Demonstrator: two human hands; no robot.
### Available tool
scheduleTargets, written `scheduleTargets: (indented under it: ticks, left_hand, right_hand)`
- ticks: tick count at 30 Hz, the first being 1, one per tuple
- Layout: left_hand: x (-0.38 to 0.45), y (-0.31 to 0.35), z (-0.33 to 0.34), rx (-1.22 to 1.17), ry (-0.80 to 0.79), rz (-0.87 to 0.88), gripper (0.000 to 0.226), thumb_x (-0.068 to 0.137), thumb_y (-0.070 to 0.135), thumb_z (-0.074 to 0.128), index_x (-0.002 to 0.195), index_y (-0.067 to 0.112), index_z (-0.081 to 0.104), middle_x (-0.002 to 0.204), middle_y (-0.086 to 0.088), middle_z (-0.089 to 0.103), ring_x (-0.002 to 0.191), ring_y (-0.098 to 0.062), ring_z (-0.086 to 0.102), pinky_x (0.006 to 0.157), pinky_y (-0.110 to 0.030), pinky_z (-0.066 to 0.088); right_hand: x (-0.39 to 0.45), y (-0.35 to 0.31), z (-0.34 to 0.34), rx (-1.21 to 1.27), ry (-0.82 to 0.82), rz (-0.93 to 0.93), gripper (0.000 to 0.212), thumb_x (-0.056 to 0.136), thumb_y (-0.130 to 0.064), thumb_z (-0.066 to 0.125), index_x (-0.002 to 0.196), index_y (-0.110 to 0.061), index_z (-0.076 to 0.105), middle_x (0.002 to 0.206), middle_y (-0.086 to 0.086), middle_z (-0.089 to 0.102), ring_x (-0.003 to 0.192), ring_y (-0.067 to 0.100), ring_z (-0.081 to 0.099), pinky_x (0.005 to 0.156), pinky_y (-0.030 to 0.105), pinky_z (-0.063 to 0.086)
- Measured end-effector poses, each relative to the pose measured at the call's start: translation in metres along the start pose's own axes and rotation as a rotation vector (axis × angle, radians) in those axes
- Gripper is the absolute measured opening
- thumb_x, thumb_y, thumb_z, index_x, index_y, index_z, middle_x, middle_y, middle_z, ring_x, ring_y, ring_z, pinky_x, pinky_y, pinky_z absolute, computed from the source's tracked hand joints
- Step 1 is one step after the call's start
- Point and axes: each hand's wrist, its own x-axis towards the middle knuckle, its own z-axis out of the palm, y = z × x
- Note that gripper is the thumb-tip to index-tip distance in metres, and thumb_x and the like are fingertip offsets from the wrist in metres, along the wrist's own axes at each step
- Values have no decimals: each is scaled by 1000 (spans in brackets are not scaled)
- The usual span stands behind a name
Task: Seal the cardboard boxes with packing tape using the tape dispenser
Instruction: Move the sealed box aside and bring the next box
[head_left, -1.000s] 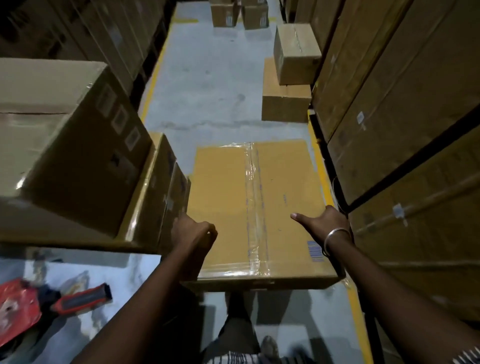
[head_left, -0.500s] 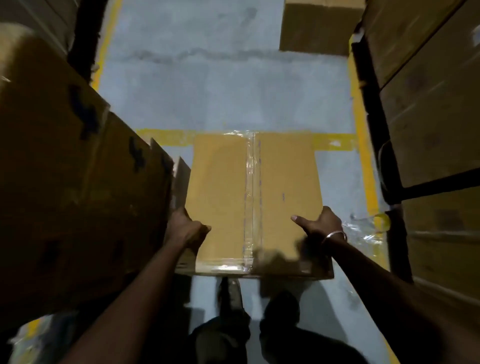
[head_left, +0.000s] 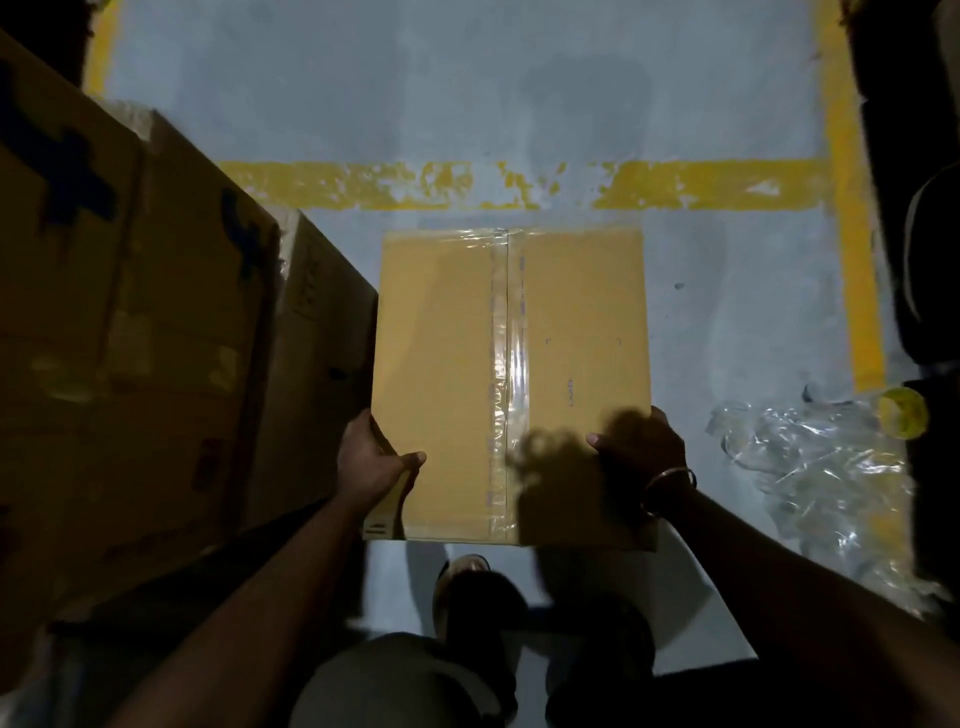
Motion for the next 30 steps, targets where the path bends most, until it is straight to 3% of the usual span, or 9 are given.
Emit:
scheduleTargets:
  ticks: [5,11,13,15,17,20,23,28,30]
  left_hand:
    - [7,-8,8,73,-74,-26,83,68,22,90,139,15,46,136,-9,51,124,-29,51,100,-44,45]
    - [-45,42,-53,160,-155,-36,80,82,16,78,150,6,37,145,-16,47,131,-34,47,103,-41,42]
    - [-88,73,-80,117,-172,-27,70,82,14,77,144,5,45,139,-14,52,126,-33,52,96,-34,44]
    - [-132,105,-111,79,-187,3,61,81,18,77,136,8,53,132,-12,59,119,-32,58,88,-31,46]
    - [-177,137,-145,42,-187,24,57,84,22,74,136,8,54,132,-9,60,119,-29,58,91,-31,46]
    - [-249,180,-201,-15,-113,62,37,88,21,68,123,10,62,118,-8,67,109,-27,62,85,-30,46]
    - [-308,208,-252,-109,-15,99,27,88,19,67,113,10,64,109,-6,67,102,-26,63,81,-31,47]
    - [-390,219,-309,-210,120,80,32,89,19,68,119,10,63,115,-5,66,106,-24,62,81,-29,43]
    - [-421,213,-324,-276,195,69,31,90,20,66,120,12,62,115,-4,66,107,-24,62,82,-30,43]
  right_hand:
    - [3,13,8,31,-28,114,91,74,-40,89,142,-6,39,132,19,57,123,40,55,100,45,47]
    - [-53,-41,-33,71,-109,216,87,84,-32,81,148,-4,28,135,20,55,123,40,55,100,45,47]
    - [-95,-71,-55,106,-127,193,79,87,-32,78,147,-7,32,132,17,58,108,34,61,91,42,52]
    - [-148,-108,-83,153,-166,198,60,90,-28,76,137,-6,46,119,14,63,85,25,63,72,35,55]
    - [-198,-145,-110,170,-190,185,48,88,-32,76,125,-6,58,112,16,67,86,29,67,62,36,59]
    - [-279,-197,-150,71,-190,36,30,83,-44,73,97,-18,65,102,11,72,92,32,70,66,39,61]
    - [-349,-240,-183,0,-200,-94,24,86,-41,72,89,-18,65,92,9,71,81,28,71,47,30,53]
    - [-424,-275,-207,-117,-238,-293,27,89,-39,71,79,-15,63,88,10,73,89,31,70,79,45,59]
    - [-449,-287,-207,-172,-269,-381,30,89,-39,70,79,-11,65,84,12,73,86,32,70,77,46,59]
